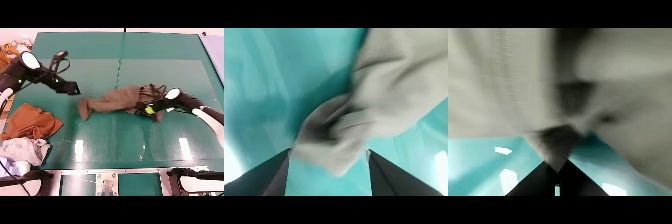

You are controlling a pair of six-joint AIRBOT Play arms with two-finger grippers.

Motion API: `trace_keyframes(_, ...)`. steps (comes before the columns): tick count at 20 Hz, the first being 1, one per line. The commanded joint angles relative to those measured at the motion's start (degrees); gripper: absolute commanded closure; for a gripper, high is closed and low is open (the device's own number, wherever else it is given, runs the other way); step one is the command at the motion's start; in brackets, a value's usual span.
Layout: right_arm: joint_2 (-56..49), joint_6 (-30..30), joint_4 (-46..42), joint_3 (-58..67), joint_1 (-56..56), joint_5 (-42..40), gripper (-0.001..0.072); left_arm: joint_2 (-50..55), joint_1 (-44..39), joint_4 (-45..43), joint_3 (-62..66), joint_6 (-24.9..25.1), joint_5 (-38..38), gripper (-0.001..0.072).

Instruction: Fold the shirts.

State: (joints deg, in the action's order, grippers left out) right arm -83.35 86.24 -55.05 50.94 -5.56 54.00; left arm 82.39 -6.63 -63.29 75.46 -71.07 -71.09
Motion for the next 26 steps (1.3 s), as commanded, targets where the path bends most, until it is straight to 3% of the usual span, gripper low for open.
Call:
trace_keyframes(1, 6.7, 6.4, -16.5, 0.4, 7.1, 8.9, 0.0699, 0.0, -1.0, 2.3, -6.6, -0.4, -5.9, 0.0157)
trace_keyframes(5, 9.0, 6.3, -15.9, 0.0, 9.4, 9.3, 0.0699, 0.0, -9.6, 16.0, -20.0, 5.6, 1.6, 0.0158)
trace_keyframes(9, 9.0, 6.4, -15.8, -0.1, 8.2, 9.0, 0.0699, 0.2, -21.5, 18.7, -24.0, 5.7, 9.3, 0.0158)
trace_keyframes(13, 9.0, 6.4, -15.5, -0.1, 8.2, 9.0, 0.0699, 0.2, -28.7, 26.4, -24.0, 9.9, 15.4, 0.0158)
trace_keyframes(16, 9.0, 6.4, -15.5, -0.1, 8.3, 9.0, 0.0699, 0.1, -29.0, 27.5, -23.7, 10.8, 12.9, 0.0159)
trace_keyframes(21, 9.0, 6.4, -15.5, -0.1, 8.3, 9.0, 0.0699, -0.7, -20.8, 24.1, -17.4, 7.4, -5.6, 0.016)
trace_keyframes(23, 8.9, 6.4, -15.5, -0.1, 8.3, 9.0, 0.0698, -2.4, -19.0, 23.6, -16.1, 6.8, -6.1, 0.0159)
trace_keyframes(26, 8.1, 6.4, -15.0, -0.3, 8.3, 9.1, 0.0698, -2.4, -23.4, 22.7, -16.8, 5.0, -1.0, 0.0158)
